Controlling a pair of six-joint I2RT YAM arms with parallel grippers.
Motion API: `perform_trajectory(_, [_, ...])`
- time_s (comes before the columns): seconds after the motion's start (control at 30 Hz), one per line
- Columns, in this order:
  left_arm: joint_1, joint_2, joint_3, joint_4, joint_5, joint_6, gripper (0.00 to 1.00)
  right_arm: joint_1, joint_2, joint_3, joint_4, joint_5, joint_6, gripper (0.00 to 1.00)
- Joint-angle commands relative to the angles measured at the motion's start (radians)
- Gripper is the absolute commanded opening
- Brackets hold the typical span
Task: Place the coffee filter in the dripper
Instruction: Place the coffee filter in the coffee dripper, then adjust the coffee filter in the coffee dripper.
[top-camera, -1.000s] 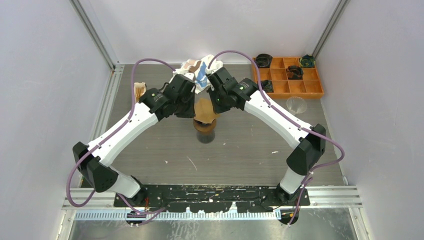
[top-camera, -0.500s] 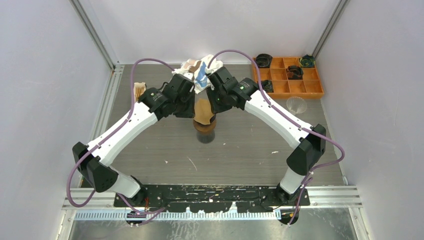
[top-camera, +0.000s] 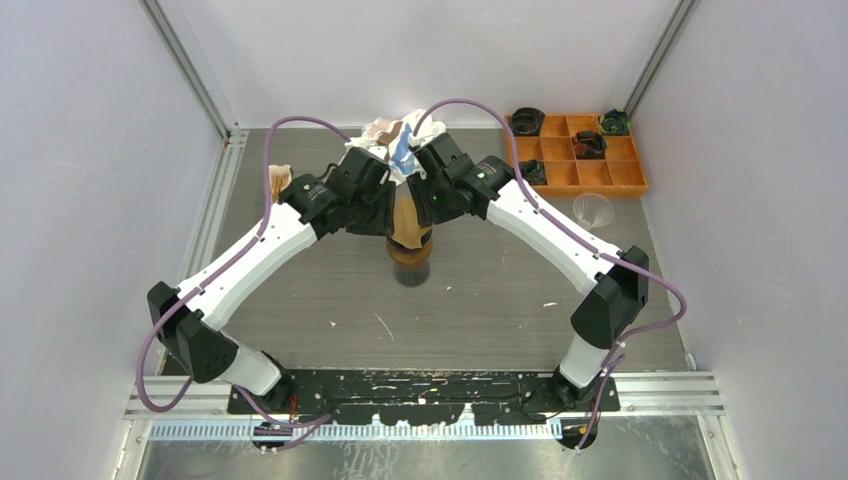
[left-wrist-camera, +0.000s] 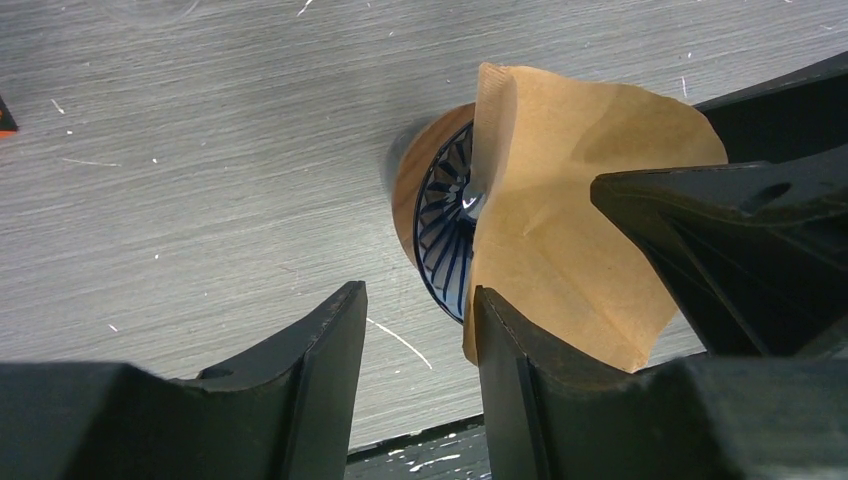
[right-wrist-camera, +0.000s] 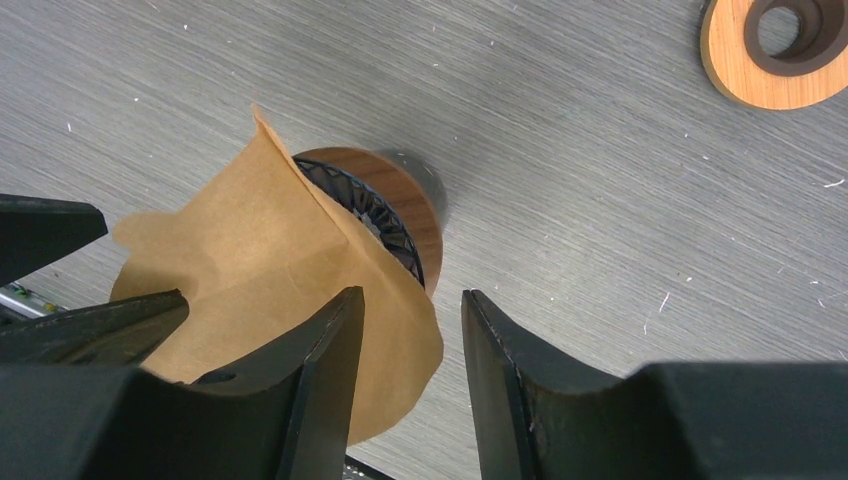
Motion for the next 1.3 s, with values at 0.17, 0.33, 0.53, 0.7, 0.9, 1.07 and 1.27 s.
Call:
perform_trajectory(0.17, [0.016, 0.008, -0.027, 0.045, -0.002, 0.004, 0.47, -0.003, 0.008, -0.018, 0.071, -0.001, -0.019, 0.48])
perform_trajectory(0.33, [0.025, 0.021, -0.043, 0.059, 0.013, 0.003, 0.46, -0.006, 0.018, -0.04, 0.081, 0.004, -0.023, 0.48])
perform_trajectory(0.53, [0.027, 0.034, -0.054, 0.065, 0.028, 0.003, 0.46, -0.011, 0.027, -0.065, 0.096, -0.007, -0.025, 0.49])
perform_trajectory(0.7, [0.028, 0.032, -0.067, 0.071, 0.031, 0.002, 0.46, -0.013, 0.028, -0.081, 0.108, -0.018, -0.026, 0.49])
perform_trajectory(0.9, [0.032, 0.017, -0.069, 0.074, 0.03, 0.0, 0.47, -0.013, 0.005, -0.077, 0.117, -0.035, -0.029, 0.51])
perform_trajectory(1.07, [0.031, 0.008, -0.066, 0.08, 0.036, -0.002, 0.48, -0.013, -0.041, -0.061, 0.124, -0.037, -0.03, 0.57])
perform_trajectory(1.27, [0.031, 0.009, -0.069, 0.08, 0.039, -0.002, 0.48, -0.014, -0.084, -0.051, 0.13, -0.076, -0.01, 0.63])
